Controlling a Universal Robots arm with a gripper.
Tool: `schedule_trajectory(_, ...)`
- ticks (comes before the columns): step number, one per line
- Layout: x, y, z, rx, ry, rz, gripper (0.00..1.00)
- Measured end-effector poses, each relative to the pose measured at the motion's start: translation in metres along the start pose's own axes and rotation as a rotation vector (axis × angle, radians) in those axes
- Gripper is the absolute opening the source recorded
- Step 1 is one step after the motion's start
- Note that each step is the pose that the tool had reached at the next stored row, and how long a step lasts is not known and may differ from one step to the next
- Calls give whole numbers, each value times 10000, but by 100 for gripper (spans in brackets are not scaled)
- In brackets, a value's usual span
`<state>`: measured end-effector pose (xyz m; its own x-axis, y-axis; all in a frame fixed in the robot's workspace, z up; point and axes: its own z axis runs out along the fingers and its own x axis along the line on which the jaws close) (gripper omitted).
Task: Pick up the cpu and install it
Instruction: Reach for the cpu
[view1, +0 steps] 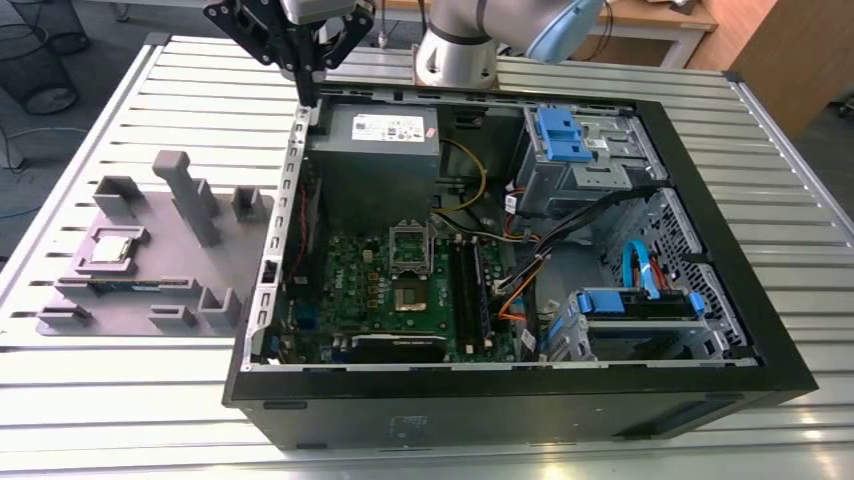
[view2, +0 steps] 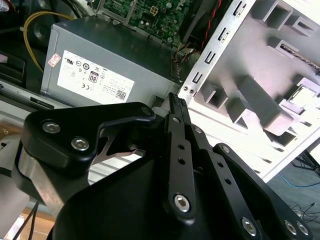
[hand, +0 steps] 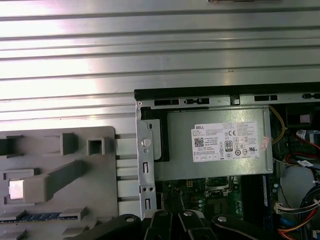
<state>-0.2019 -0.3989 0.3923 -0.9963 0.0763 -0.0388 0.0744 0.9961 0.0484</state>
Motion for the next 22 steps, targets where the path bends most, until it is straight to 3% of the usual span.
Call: schedule_trajectory(22, 91, -7, -3, 0, -4, 0, 11)
